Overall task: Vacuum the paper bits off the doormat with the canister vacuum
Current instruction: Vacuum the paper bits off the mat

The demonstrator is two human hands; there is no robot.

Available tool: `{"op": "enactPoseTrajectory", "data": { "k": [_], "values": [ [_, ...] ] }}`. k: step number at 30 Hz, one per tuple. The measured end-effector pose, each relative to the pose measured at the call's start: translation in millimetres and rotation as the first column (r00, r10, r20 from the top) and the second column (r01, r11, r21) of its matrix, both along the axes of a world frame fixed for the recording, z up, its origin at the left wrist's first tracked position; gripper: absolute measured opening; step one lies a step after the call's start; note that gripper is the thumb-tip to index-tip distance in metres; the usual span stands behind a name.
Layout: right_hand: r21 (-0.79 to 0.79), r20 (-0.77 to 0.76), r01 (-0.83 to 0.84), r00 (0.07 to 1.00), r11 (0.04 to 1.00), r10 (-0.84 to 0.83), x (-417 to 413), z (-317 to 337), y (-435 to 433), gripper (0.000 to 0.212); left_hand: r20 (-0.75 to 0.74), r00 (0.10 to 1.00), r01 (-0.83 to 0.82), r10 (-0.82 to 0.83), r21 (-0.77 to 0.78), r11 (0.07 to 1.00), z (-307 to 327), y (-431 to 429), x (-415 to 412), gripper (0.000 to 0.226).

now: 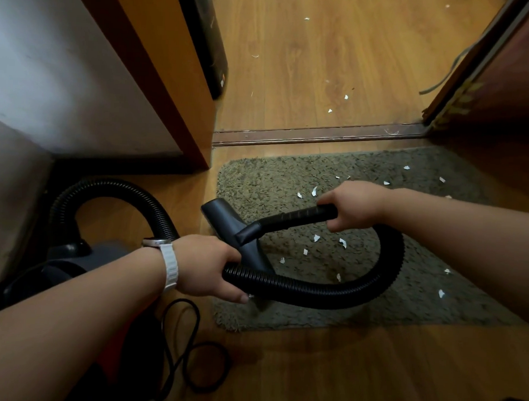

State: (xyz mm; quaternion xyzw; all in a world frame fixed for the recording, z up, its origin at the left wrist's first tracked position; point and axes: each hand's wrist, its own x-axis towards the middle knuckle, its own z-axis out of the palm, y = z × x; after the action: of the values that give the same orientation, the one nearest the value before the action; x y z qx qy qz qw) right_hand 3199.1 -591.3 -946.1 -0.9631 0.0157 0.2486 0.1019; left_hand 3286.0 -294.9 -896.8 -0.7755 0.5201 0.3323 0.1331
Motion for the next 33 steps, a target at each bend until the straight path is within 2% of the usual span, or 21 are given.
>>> {"op": "enactPoseTrajectory", "data": {
  "k": [4, 8, 13, 16, 19, 24, 30, 33],
  "values": [
    [0.017, -0.018, -0.059, 0.998, 0.998, 0.060, -3, -5, 2, 0.018, -0.010, 1.000, 0.020, -0.020, 0.000, 1.000, -2, 2, -1, 0.058],
    [0.004, -0.066, -0.075, 0.995, 0.997, 0.076, -10, -9, -5, 0.015, -0.051, 0.999, 0.015, -0.016, -0.023, 1.000, -4, 0, -6, 0.050],
    [-0.050, -0.090, -0.004, 0.996, 0.999, 0.000, -17, -3, -34, 0.014, -0.145, 0.989, -0.016, 0.009, -0.050, 0.999, -7, 3, -10, 0.042],
    [-0.058, -0.060, 0.064, 0.996, 0.996, -0.068, -21, -1, -50, 0.014, -0.207, 0.976, -0.064, 0.064, 0.008, 0.998, -9, 13, -5, 0.048],
    [-0.040, -0.040, 0.094, 0.995, 0.995, -0.096, -21, 1, -53, 0.014, -0.193, 0.976, -0.086, 0.098, 0.067, 0.994, -9, 19, -1, 0.056],
    [-0.029, -0.050, -0.002, 0.999, 1.000, 0.001, -18, 2, -21, 0.013, -0.141, 0.989, -0.022, 0.034, 0.087, 0.996, -9, 22, -10, 0.060],
    [-0.015, -0.092, -0.161, 0.983, 0.987, 0.159, -19, -12, 30, 0.018, -0.145, 0.989, 0.026, -0.005, 0.138, 0.990, -11, 27, -11, 0.053],
    [-0.025, -0.087, -0.169, 0.982, 0.985, 0.166, -16, -15, 39, 0.021, -0.147, 0.989, 0.035, -0.012, 0.154, 0.987, -9, 29, -11, 0.050]
  ]
}}
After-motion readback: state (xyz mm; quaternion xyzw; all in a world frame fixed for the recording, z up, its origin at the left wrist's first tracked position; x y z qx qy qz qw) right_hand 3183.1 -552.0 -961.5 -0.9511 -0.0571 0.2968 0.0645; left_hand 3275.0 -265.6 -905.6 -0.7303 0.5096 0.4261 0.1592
